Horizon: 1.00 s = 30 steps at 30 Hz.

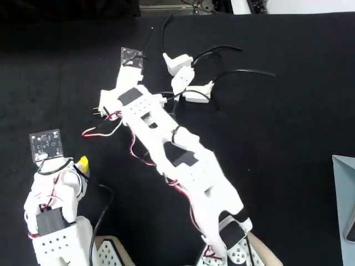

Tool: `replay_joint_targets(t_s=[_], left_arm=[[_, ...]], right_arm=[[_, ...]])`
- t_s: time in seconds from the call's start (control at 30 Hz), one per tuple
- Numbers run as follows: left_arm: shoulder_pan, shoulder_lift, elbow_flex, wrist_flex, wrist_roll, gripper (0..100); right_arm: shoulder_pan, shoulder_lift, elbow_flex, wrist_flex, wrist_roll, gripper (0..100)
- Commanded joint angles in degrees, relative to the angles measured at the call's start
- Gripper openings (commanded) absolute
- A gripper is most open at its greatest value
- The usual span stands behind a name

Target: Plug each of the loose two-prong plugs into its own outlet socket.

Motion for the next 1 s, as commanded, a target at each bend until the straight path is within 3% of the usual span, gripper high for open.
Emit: replay_joint_targets(t_s=[0.0,0.2,0.5,0.67,0.83,0.97], left_arm=[[-1.8,-0.35,-0.57,0.53,0.35,24],[-4.79,-0.44,-1.71,0.44,0.53,24],[-15.69,-0.44,-4.97,0.44,0.79,24],[-16.04,-0.44,-4.97,0.18,0.79,24],[-16.04,-0.44,-4.97,0.18,0.79,24],[-16.04,-0.44,-4.97,0.09,0.79,24]], right_arm=[[-0.97,1.36,-8.22,2.99,-1.76,13.2],[-0.09,5.23,-16.4,8.88,-2.02,13.2],[0.09,11.21,-23.43,10.29,-8.09,13.2],[0.53,12.09,-27.38,14.68,-11.96,14.5],[-0.79,12.18,-31.43,20.66,-14.33,25.4],[-0.79,12.26,-31.6,20.48,-16.26,23.0]])
